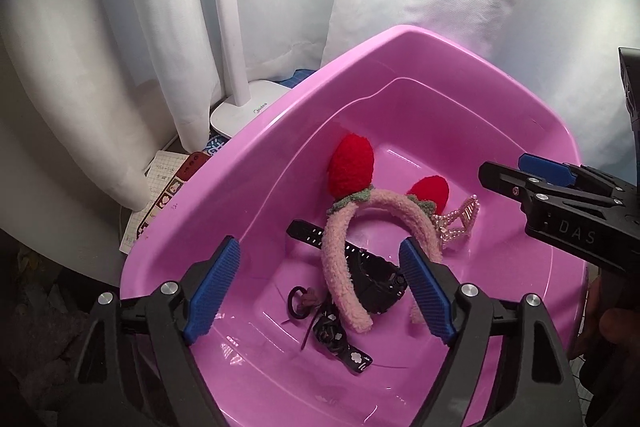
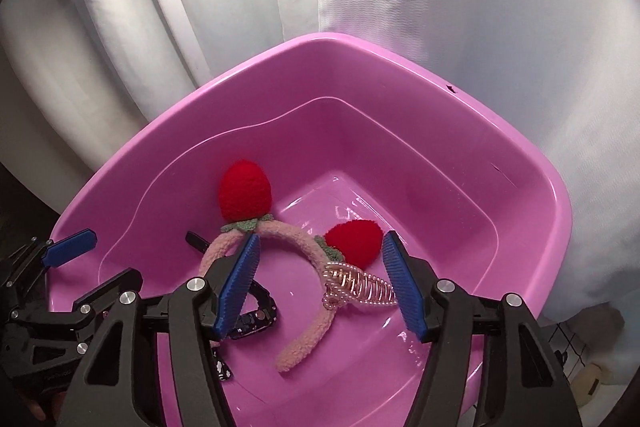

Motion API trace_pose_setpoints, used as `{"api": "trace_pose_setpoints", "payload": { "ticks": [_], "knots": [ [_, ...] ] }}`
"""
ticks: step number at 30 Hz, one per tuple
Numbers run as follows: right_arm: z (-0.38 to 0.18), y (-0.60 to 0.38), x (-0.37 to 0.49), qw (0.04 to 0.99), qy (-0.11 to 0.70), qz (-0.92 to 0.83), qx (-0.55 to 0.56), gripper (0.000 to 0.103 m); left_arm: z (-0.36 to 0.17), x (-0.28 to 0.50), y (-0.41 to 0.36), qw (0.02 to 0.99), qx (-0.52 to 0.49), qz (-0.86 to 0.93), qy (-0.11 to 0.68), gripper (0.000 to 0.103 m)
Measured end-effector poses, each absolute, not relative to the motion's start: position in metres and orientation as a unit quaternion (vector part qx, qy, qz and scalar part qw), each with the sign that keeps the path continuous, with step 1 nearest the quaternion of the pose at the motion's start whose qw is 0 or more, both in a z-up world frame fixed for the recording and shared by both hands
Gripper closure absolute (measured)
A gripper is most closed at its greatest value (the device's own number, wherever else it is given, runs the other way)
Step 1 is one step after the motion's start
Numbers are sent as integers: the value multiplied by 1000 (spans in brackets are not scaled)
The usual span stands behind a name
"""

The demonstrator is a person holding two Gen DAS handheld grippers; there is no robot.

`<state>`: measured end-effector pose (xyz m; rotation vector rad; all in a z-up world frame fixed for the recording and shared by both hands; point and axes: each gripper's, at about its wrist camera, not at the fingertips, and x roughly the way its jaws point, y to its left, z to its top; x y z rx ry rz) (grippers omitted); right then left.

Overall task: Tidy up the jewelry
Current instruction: 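Withdraw both tools from the tub back over the table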

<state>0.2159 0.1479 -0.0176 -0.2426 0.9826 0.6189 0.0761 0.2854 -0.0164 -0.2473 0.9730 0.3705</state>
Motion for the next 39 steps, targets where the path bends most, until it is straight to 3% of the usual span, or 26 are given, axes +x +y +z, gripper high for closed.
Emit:
{"api": "trace_pose_setpoints", "payload": {
  "ticks": [25,39],
  "knots": [
    [12,137,188,841,437,303,-98,40,8,44,277,869,-108,198,441,20],
    [32,102,156,852,415,309,-81,40,27,14,261,875,-112,215,418,14]
  ]
}}
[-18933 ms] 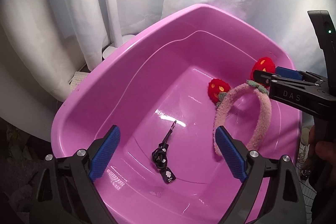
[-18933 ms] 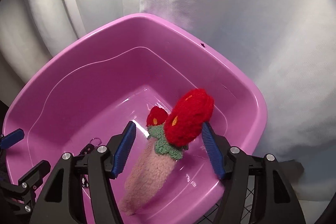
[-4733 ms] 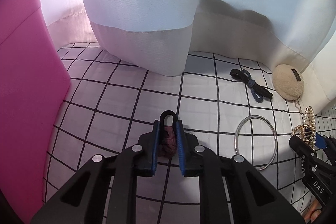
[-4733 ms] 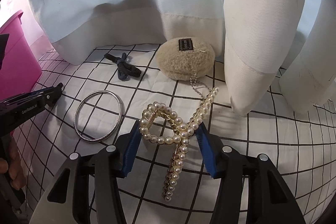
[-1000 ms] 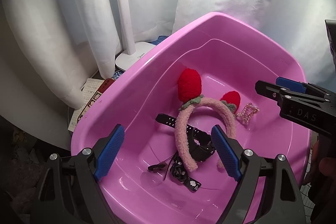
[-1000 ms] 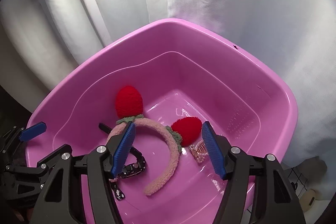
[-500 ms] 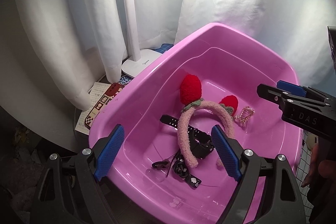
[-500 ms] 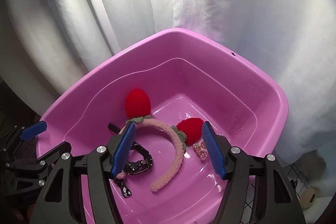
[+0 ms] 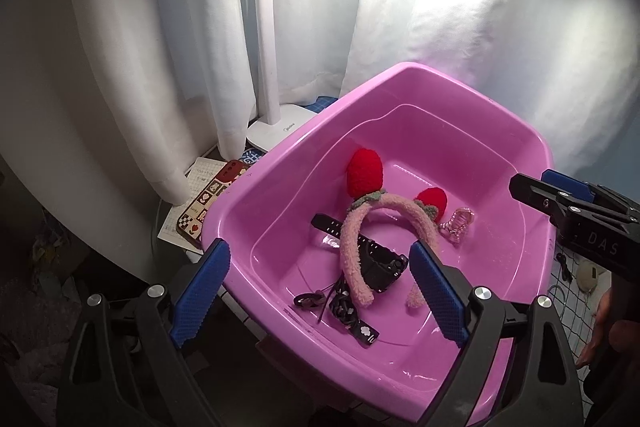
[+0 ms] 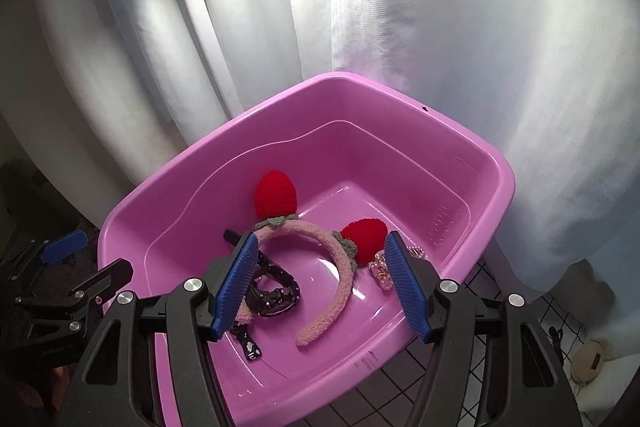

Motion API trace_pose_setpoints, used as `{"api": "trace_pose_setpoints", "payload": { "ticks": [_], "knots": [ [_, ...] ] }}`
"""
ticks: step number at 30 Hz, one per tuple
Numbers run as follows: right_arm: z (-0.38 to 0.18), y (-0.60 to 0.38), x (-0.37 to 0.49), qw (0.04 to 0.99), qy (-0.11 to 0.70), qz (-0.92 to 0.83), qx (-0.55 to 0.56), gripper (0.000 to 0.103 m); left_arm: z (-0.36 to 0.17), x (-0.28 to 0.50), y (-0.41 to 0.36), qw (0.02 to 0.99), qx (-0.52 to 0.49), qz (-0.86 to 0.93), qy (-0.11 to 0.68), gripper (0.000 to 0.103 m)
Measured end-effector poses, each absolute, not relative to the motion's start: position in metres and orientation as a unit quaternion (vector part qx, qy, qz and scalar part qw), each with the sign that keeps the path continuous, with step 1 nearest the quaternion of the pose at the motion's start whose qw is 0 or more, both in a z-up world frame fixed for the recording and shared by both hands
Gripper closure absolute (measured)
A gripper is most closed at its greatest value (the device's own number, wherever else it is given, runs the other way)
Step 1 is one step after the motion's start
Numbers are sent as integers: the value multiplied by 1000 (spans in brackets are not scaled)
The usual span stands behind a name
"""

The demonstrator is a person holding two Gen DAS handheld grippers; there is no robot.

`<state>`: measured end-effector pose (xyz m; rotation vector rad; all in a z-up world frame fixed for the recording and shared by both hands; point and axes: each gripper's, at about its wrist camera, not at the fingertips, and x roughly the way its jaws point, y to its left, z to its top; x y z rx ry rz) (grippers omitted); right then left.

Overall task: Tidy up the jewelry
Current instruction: 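Withdraw both tools from the tub back over the table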

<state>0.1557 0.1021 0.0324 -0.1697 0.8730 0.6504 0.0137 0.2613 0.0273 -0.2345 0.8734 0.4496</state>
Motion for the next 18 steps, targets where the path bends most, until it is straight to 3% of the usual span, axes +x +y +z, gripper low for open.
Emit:
{"api": "trace_pose_setpoints", "payload": {
  "ticks": [18],
  "knots": [
    [21,-78,70,876,418,240,-3,36,46,-15,157,899,-86,166,396,7]
  ]
}}
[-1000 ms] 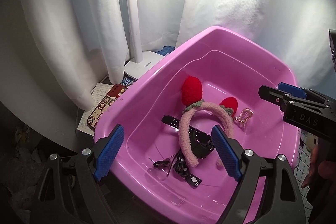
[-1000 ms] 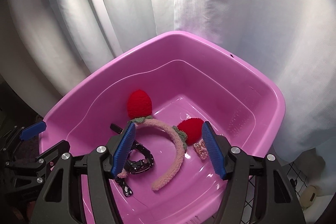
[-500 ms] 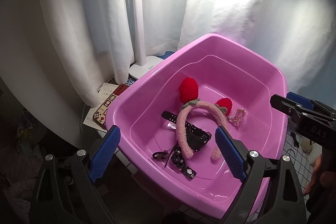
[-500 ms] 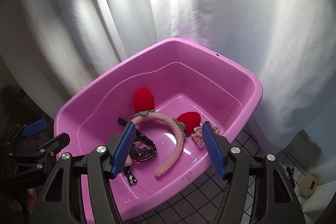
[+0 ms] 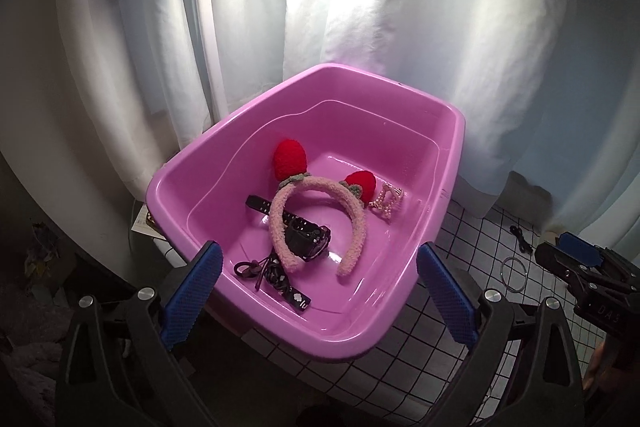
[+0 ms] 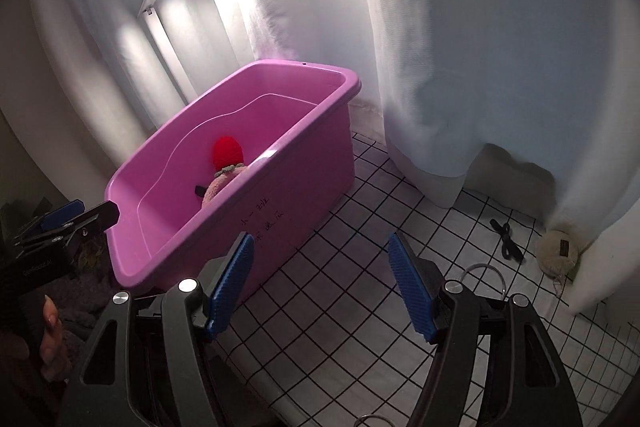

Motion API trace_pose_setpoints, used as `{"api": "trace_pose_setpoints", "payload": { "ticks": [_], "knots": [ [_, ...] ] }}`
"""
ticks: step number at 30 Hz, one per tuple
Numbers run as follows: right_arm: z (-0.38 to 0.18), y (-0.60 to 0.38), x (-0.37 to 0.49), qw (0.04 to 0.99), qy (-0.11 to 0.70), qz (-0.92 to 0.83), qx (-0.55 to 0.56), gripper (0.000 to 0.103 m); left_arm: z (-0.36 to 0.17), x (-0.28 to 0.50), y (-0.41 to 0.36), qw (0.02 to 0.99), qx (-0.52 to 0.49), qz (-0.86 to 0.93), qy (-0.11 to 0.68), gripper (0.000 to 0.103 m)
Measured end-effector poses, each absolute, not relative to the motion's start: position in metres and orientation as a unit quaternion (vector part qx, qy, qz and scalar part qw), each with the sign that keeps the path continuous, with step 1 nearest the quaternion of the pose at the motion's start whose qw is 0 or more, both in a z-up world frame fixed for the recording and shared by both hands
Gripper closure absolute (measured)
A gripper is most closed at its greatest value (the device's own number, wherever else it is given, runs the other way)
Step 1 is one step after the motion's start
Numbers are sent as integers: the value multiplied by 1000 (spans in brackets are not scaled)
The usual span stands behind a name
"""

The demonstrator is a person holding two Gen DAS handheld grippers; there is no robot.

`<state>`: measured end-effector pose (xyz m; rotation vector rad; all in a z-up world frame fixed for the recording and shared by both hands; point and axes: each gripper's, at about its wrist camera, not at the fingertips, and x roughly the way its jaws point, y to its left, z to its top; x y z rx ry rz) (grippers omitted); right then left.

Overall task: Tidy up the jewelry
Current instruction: 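Withdraw both tools from the tub back over the table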

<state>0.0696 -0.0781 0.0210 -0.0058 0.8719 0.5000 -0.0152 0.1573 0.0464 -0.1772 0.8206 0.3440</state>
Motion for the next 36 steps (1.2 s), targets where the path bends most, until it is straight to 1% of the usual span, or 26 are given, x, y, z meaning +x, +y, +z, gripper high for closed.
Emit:
{"api": "trace_pose_setpoints", "payload": {
  "ticks": [11,17,25,36],
  "knots": [
    [-11,-222,9,885,441,149,29,36,28,-18,62,903,-76,102,410,7],
    [-27,-275,-7,884,448,121,48,36,8,-21,14,900,-64,85,422,7],
    [-41,-296,-1,883,445,138,58,36,-20,-16,-26,889,-64,87,444,7],
    [-56,-284,67,884,446,131,56,36,-48,31,-38,888,-41,77,452,7]
  ]
}}
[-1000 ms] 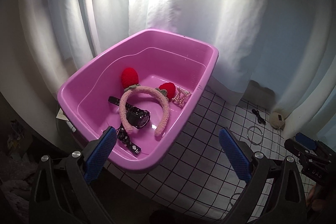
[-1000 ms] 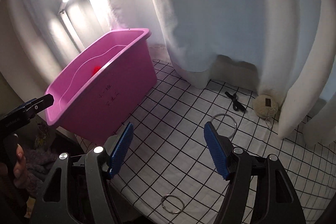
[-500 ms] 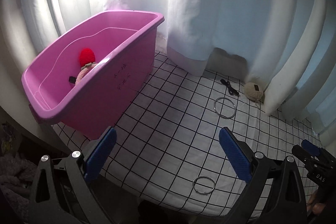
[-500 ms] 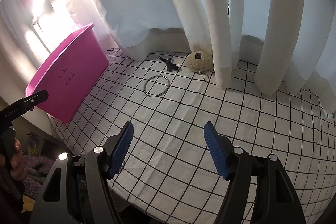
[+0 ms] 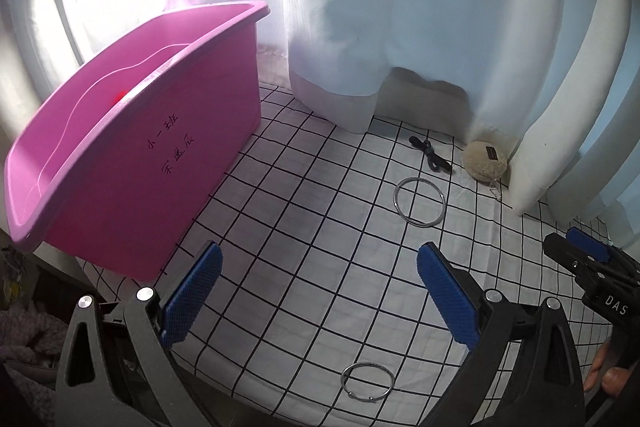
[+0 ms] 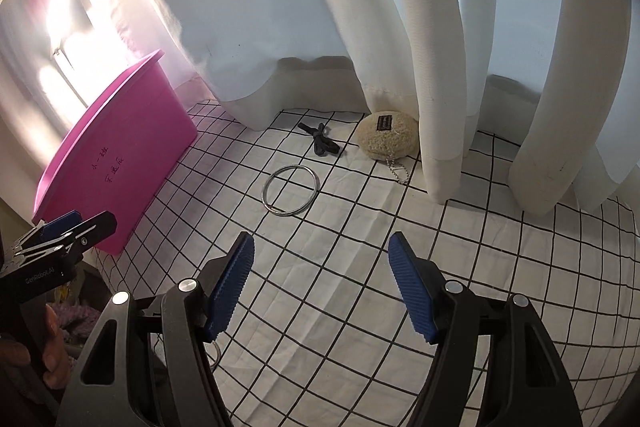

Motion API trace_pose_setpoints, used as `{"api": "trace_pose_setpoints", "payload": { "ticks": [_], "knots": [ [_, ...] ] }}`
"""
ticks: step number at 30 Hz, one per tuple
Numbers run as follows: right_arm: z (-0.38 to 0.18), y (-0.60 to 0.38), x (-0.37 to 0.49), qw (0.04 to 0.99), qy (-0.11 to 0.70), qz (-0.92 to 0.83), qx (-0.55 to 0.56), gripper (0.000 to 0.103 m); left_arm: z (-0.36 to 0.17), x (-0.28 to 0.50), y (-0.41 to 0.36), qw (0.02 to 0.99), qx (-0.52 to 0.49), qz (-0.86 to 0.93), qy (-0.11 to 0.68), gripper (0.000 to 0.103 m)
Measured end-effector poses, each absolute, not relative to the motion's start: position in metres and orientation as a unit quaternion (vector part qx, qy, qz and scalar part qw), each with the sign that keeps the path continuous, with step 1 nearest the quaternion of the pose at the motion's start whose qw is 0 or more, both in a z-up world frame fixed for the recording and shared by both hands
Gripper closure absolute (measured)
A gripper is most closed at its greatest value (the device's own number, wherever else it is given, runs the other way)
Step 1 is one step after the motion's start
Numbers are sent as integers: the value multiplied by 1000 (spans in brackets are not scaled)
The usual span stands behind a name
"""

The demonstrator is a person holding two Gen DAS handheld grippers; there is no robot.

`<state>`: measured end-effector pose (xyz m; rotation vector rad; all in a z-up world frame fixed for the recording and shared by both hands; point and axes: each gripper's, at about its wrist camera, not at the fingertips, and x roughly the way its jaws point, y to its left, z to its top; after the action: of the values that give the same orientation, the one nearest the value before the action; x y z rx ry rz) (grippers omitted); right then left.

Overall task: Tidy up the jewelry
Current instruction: 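Withdraw both tools from the tub back over the table, then grasp the silver ring with the left tool while the right tool grasps the beige puff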

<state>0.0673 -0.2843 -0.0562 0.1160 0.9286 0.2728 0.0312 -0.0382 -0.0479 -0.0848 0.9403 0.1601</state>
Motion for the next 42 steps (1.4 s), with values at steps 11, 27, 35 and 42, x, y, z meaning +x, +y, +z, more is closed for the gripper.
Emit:
{"api": "trace_pose_setpoints", "payload": {
  "ticks": [11,27,35,42],
  "knots": [
    [-82,-273,141,883,457,97,51,36,-97,93,-48,874,-29,47,484,7],
    [-130,-291,208,877,471,95,12,36,-144,119,-100,881,-40,49,470,7],
    [-144,-293,223,874,477,99,3,36,-165,130,-118,875,-31,53,480,7],
    [-151,-297,229,873,477,106,7,36,-170,143,-128,875,-22,51,481,7]
  ]
}}
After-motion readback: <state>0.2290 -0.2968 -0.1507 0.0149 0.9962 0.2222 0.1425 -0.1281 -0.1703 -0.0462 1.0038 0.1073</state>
